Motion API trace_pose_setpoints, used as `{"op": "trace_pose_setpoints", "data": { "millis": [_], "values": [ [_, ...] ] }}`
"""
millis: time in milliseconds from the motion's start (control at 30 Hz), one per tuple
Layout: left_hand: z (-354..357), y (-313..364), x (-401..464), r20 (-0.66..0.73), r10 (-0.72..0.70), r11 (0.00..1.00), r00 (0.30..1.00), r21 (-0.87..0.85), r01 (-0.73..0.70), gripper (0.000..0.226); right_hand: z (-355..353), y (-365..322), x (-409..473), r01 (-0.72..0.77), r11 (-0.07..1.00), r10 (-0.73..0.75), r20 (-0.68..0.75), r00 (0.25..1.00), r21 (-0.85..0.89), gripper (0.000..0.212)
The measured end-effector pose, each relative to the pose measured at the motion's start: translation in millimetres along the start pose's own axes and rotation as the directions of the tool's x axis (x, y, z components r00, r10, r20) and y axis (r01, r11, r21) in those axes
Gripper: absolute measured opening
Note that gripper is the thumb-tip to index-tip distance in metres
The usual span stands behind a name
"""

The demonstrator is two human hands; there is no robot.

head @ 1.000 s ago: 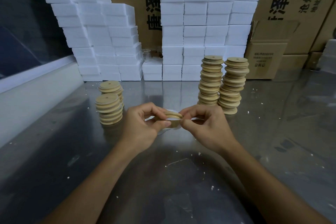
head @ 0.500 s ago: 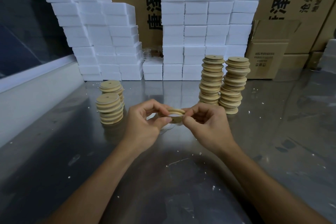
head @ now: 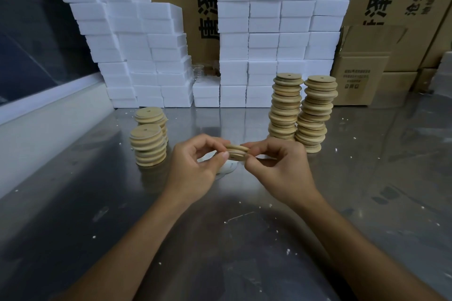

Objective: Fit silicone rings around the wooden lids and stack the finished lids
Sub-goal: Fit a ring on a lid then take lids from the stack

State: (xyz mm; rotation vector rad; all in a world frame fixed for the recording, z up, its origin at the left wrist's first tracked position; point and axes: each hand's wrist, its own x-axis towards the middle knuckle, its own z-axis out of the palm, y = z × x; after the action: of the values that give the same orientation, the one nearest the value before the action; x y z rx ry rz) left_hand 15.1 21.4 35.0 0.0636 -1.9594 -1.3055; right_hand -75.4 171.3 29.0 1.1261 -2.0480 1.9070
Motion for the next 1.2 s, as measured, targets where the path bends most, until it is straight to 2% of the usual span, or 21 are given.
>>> {"op": "trace_pose_setpoints", "data": {
  "millis": [67,133,200,267,367,600,700,900,1133,1200],
  "values": [
    [-0.3,-1.3,0.5,-0.006,0.018,1.000,1.000,-0.010,-0.018,0.020,0.1,0.9,0.0,-0.009,1.000,0.009,0.020,1.000,-0.013,0.011],
    [-1.3,-2.1,-0.4,0.031,0.037,0.999,0.999,0.001,-0.037,0.026,0.6,1.8,-0.3,0.011,1.000,-0.011,0.036,0.999,-0.002,0.011],
    [-0.5,-2.9,-2.5,0.095,0.068,0.994,0.993,0.084,-0.076,0.033,1.7,2.0,-1.2,0.074,0.997,-0.073,0.058,0.996,-0.006,0.007],
    [1.6,-2.6,-2.7,0.108,0.099,0.982,0.989,0.149,-0.114,0.028,2.5,2.2,-1.5,0.137,0.990,-0.133,0.080,0.988,-0.045,0.005],
    [1.1,-1.9,0.3,0.054,0.051,0.996,0.997,0.072,-0.055,0.027,1.7,4.7,0.0,0.179,0.981,-0.172,0.098,0.980,-0.070,0.004],
    [-1.2,-1.6,-1.2,0.060,-0.049,0.996,0.997,-0.071,0.053,0.020,1.9,6.5,-0.6,0.262,0.958,-0.256,0.066,0.965,-0.114,0.004],
    [-1.7,-2.0,-0.8,0.062,-0.075,0.993,0.995,-0.084,0.080,0.023,3.5,6.4,-1.2,0.237,0.968,-0.232,0.063,0.971,-0.086,0.003],
    [-6.3,-3.0,1.1,0.095,-0.133,0.978,0.987,-0.149,0.146,0.026,4.0,5.0,1.5,0.064,0.998,-0.066,0.092,0.994,0.021,0.011],
    [-3.7,-7.4,-1.8,0.090,-0.214,0.934,0.973,-0.272,0.231,0.025,-1.5,7.5,4.7,0.048,0.999,-0.048,0.163,0.986,0.001,0.010],
    [-4.6,-7.2,-0.6,0.108,-0.233,0.901,0.967,-0.349,0.256,0.019,-3.2,9.1,5.3,0.037,0.999,-0.035,0.159,0.987,-0.009,0.011]
  ]
}}
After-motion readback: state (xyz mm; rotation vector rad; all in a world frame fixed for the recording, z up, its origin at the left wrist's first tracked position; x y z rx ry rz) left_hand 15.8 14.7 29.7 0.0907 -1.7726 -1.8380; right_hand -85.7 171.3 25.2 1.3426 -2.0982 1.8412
